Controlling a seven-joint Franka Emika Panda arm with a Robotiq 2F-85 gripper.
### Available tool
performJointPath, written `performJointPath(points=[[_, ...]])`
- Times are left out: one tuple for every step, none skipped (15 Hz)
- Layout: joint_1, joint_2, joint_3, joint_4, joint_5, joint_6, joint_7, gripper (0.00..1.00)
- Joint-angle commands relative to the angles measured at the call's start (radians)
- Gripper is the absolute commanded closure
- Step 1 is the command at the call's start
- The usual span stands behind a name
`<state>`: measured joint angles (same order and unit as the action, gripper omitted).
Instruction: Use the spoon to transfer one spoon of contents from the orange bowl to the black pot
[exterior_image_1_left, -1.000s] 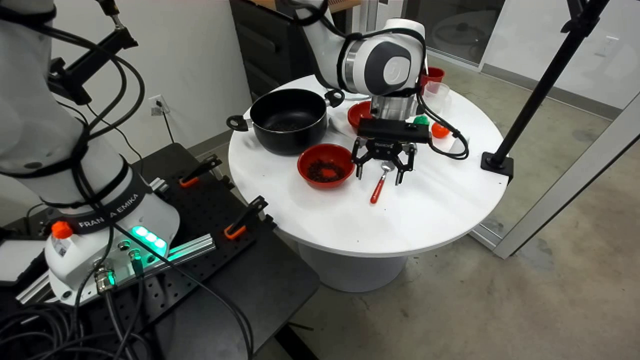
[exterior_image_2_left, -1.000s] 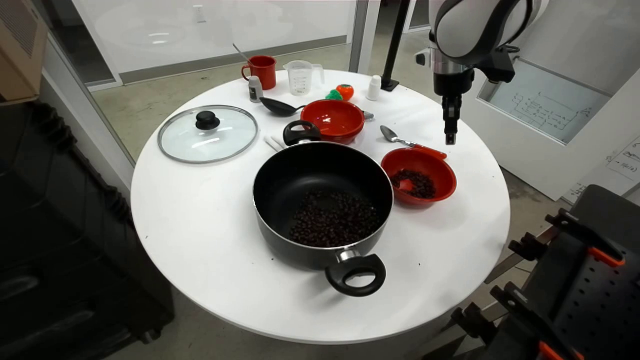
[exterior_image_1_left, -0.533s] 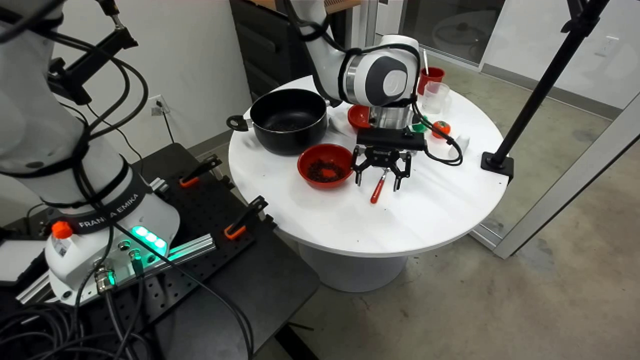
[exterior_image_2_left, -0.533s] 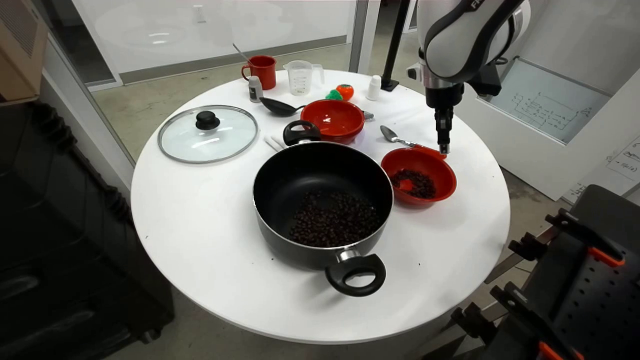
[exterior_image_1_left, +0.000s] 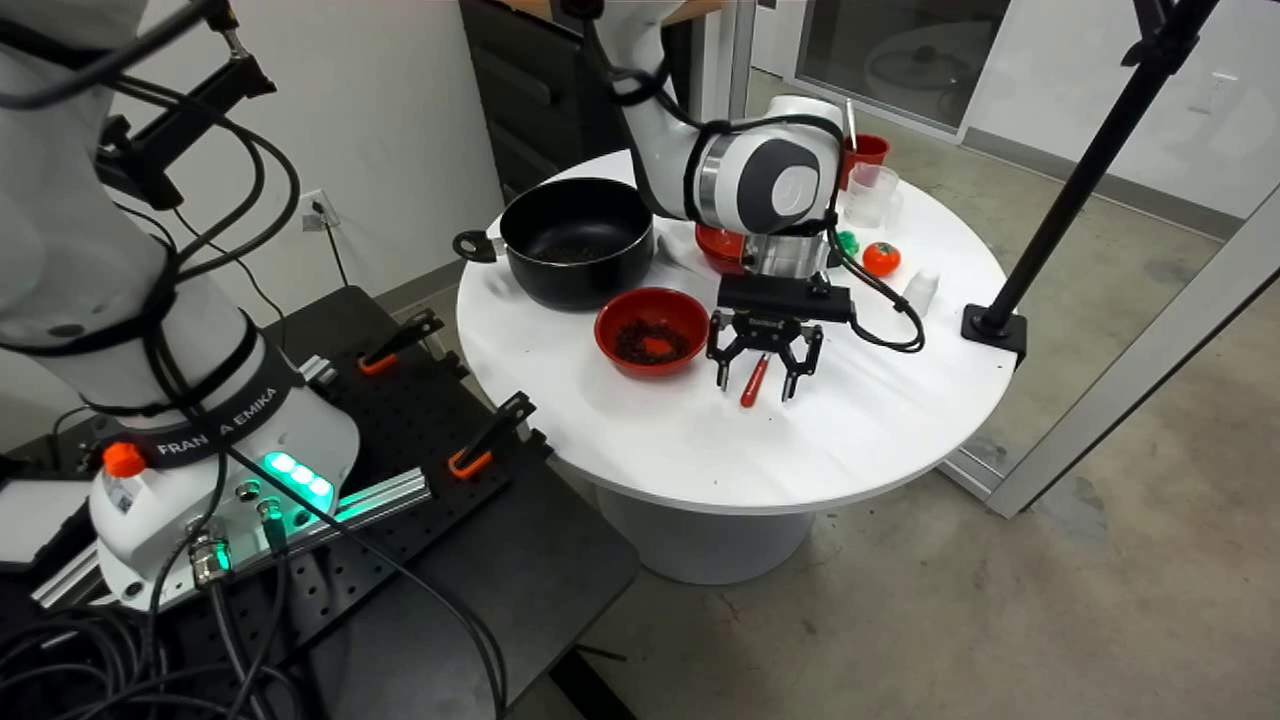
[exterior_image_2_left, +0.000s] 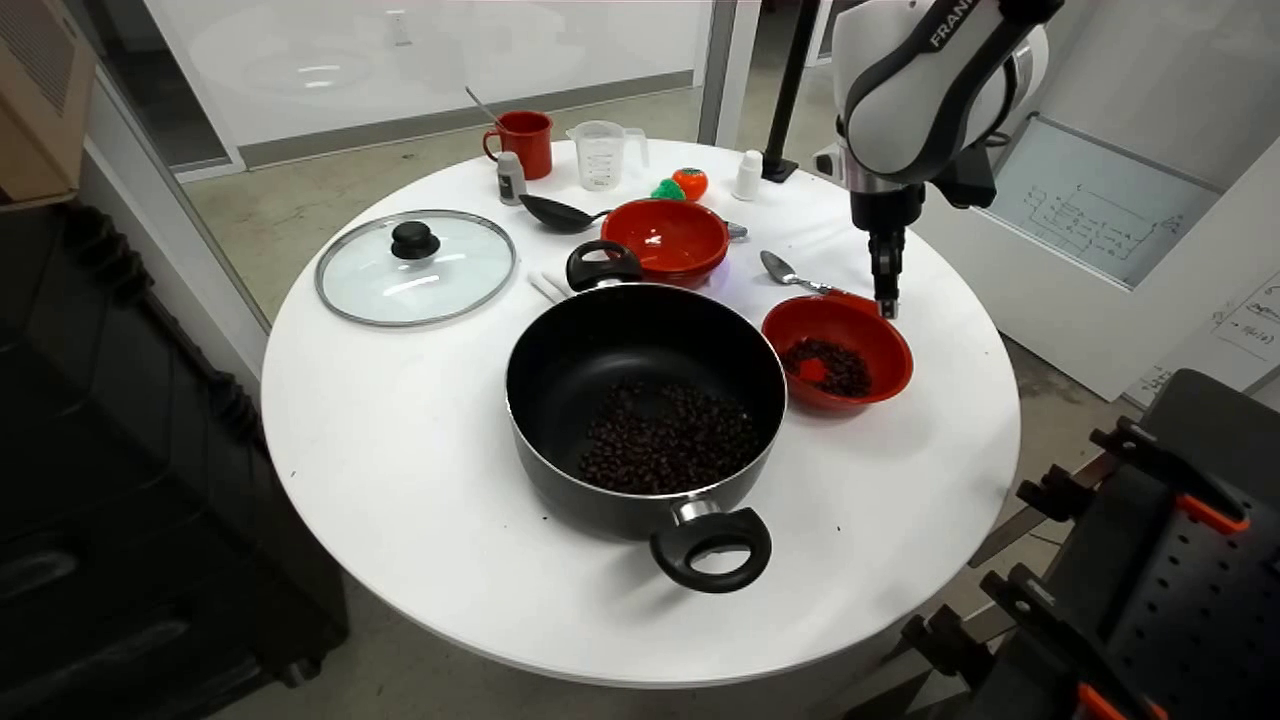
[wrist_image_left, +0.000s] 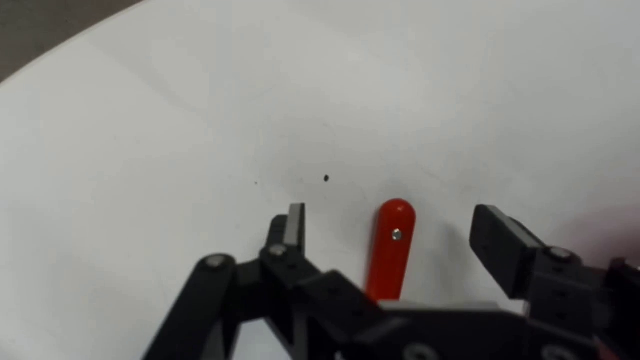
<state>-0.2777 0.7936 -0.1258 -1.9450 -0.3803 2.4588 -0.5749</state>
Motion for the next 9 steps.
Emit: performJointPath(points=[[-0.02, 0.011, 0.008, 0.019, 0.01, 0.016, -0.015, 0.46], [-0.021, 0.012, 0.007, 0.019, 0.009, 0.018, -0.012, 0.55], [-0.022, 0.012, 0.007, 0.018, 0.009, 0.021, -0.01, 0.62], [-0.021, 0.015, 0.004, 0.015, 0.006, 0.028, -0.005, 0.71], [-0.018, 0.016, 0.001, 0.014, 0.004, 0.03, 0.0, 0.38], [-0.016, 0.018, 0.0, 0.014, 0.003, 0.032, 0.004, 0.32], [-0.013, 0.02, -0.001, 0.012, 0.001, 0.038, 0.008, 0.31], [-0.012, 0.022, -0.001, 0.011, 0.001, 0.042, 0.012, 0.26], [-0.009, 0.025, -0.002, 0.009, 0.0, 0.048, 0.016, 0.2]])
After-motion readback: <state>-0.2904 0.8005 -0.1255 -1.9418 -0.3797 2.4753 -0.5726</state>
